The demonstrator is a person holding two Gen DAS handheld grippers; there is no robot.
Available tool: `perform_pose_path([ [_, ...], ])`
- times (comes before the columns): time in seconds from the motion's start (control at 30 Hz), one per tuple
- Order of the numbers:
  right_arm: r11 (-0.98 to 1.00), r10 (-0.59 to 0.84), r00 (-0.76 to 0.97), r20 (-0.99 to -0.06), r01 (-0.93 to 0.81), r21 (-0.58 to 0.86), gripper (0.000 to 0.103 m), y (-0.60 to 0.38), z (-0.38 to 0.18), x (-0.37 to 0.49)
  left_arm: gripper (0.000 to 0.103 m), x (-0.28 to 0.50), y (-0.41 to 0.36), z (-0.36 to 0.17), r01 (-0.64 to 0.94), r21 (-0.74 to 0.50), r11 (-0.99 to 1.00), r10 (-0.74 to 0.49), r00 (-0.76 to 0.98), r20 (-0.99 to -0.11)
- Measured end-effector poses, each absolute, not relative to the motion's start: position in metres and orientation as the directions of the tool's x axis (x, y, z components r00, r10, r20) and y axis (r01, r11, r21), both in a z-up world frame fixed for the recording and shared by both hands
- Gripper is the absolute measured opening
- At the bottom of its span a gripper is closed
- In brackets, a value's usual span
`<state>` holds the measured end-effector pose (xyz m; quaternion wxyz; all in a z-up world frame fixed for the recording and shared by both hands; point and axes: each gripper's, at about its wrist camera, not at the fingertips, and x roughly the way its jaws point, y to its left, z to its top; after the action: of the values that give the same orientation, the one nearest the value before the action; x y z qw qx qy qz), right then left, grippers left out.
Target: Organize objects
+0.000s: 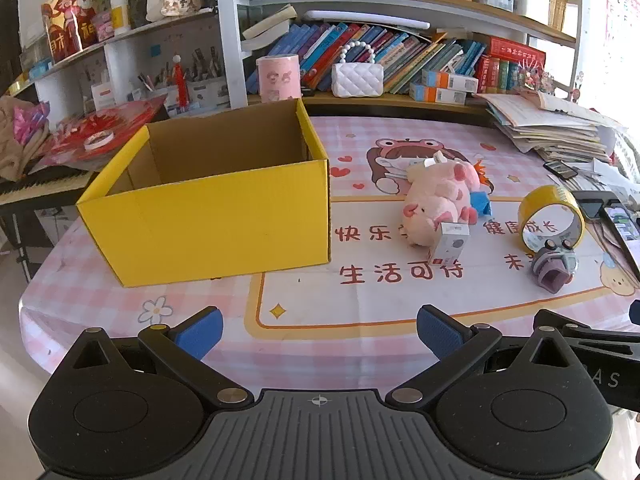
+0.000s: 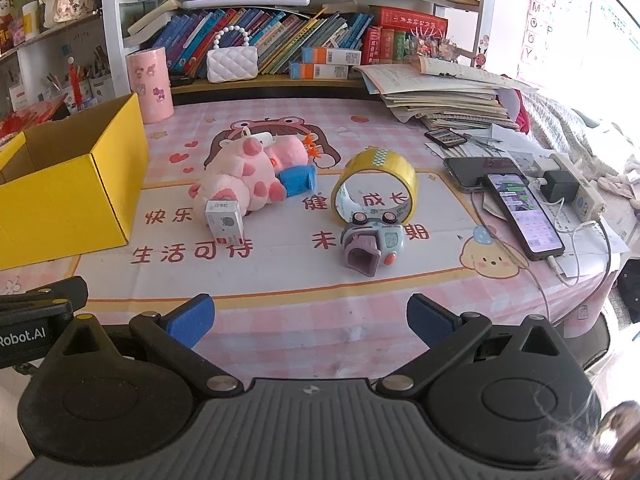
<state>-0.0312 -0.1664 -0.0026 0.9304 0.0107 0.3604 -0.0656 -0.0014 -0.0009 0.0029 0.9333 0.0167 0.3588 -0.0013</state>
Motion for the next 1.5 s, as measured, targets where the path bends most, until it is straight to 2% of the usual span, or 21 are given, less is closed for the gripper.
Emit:
perform_pose_path([
  [1.0, 0.993, -0.097, 0.735, -0.672, 0.121, -0.011, 0.103, -0.173, -0.008, -0.032, 0.103, 0.003, -0.007, 0.001, 0.015, 0.038, 0.999, 0.014, 0.736, -0.677],
  [1.5, 0.987, -0.098, 0.738, -0.668, 0.158, 0.030, 0.098, -0.194, -0.009, -0.027, 0.103, 0.015, -0.015, -0.001, 0.050, -0.011, 0.999, -0.043, 0.726, -0.687],
])
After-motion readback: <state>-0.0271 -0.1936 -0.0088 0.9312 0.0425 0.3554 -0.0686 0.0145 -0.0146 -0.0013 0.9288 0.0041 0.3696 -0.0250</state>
